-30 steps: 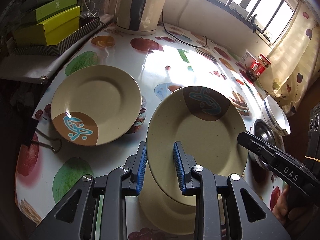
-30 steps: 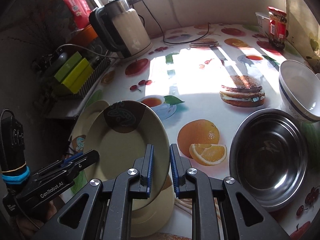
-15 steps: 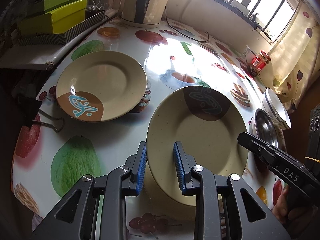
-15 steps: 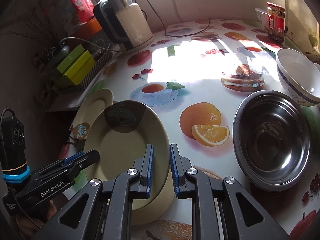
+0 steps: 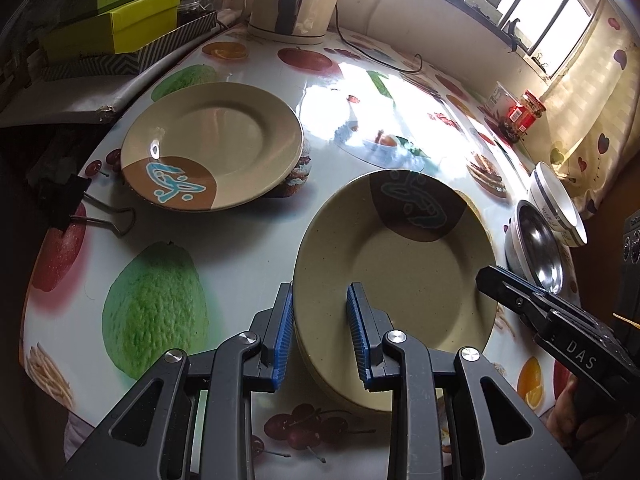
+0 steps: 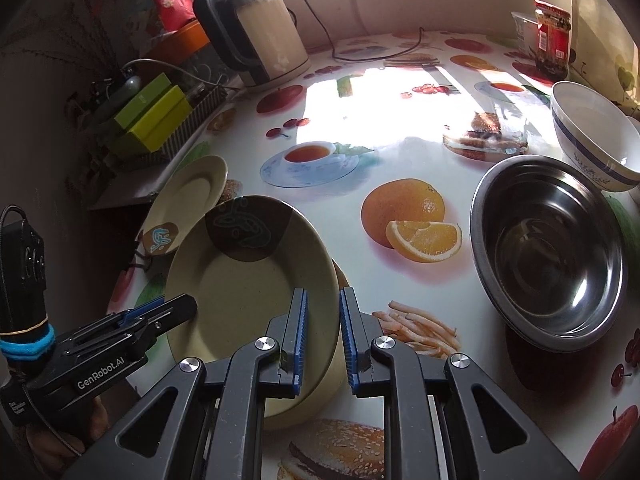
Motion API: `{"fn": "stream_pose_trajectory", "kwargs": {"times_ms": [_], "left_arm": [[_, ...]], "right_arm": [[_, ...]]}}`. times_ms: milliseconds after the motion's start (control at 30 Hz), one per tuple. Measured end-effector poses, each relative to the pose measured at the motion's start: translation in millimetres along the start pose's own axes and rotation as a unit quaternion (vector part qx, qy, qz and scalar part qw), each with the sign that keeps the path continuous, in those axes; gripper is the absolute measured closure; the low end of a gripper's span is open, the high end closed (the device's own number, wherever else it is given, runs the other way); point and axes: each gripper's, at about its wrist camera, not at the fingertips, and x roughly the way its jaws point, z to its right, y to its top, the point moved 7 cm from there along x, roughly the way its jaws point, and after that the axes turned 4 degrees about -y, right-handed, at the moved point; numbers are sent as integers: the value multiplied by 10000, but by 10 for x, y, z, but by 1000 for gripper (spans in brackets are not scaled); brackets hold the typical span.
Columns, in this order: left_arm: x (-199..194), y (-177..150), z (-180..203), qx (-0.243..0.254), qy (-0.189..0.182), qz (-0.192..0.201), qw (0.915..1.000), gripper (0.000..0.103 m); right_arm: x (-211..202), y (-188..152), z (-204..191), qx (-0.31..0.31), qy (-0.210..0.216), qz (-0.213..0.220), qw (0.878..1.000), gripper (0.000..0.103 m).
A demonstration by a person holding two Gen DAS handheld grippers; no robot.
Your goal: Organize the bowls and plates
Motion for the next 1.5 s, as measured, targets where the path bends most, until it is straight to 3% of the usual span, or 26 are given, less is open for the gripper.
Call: {"fn": "stream_pose_trajectory", "kwargs": {"times_ms": [1300, 1367, 1500], "left_arm": [[17, -35, 15, 33, 113, -34, 9999, 75], [20, -34, 15, 31, 111, -31, 9999, 75], [19, -31, 11, 16, 99, -28, 9999, 75]], "right_arm": [[60, -126, 54, 86, -21, -86, 9999, 84], [54, -122, 57, 88, -19, -65, 9999, 82], [20, -103, 63, 75, -24, 6, 10000, 69]]}}
